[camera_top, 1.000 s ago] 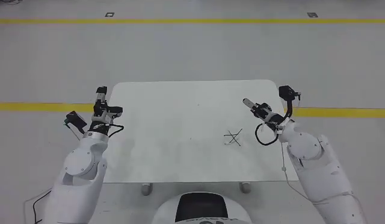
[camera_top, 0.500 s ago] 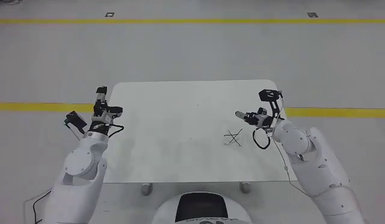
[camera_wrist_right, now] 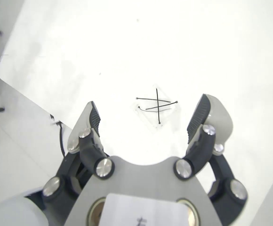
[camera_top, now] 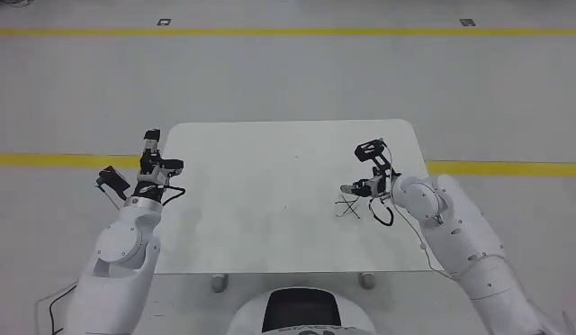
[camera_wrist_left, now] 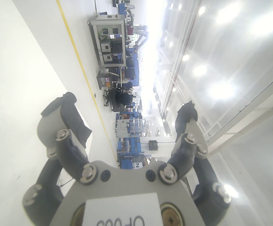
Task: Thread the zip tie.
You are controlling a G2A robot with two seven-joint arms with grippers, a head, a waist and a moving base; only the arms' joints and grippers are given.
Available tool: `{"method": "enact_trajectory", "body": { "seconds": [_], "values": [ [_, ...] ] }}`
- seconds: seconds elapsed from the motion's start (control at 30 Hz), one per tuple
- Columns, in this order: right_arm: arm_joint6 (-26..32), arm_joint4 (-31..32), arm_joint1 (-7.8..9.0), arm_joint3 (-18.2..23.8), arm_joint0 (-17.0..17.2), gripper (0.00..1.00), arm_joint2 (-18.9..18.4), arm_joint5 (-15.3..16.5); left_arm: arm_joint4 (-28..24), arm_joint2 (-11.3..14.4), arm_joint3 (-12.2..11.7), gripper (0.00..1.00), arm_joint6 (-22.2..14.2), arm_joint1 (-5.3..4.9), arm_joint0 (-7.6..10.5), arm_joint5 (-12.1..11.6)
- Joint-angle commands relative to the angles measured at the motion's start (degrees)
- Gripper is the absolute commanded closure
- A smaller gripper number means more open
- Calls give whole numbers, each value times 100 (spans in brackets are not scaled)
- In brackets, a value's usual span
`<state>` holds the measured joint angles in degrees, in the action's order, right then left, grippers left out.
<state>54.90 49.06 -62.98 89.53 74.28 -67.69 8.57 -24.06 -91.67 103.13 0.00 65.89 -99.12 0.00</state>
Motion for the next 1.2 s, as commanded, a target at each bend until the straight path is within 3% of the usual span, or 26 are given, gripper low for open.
{"method": "enact_trajectory", "body": {
  "seconds": [0.0, 0.27, 0.37, 0.5, 0.83, 1.17],
  "values": [
    [-82, -13, 1, 14, 8, 0, -10, -34, 0, 0, 0, 0, 0, 0, 0, 0],
    [-82, -13, 1, 14, 8, 0, -10, -34, 0, 0, 0, 0, 0, 0, 0, 0],
    [-259, 372, 10, 54, -10, 0, 151, 375, 0, 0, 0, 0, 0, 0, 0, 0],
    [-257, 607, -5, -258, -257, 0, 370, 818, 0, 0, 0, 0, 0, 0, 0, 0],
    [336, 683, -157, -1110, -926, 0, 1011, 879, 0, 0, 0, 0, 0, 0, 0, 0],
    [328, 661, -161, -1119, -934, 0, 1013, 861, 0, 0, 0, 0, 0, 0, 0, 0]
  ]
}}
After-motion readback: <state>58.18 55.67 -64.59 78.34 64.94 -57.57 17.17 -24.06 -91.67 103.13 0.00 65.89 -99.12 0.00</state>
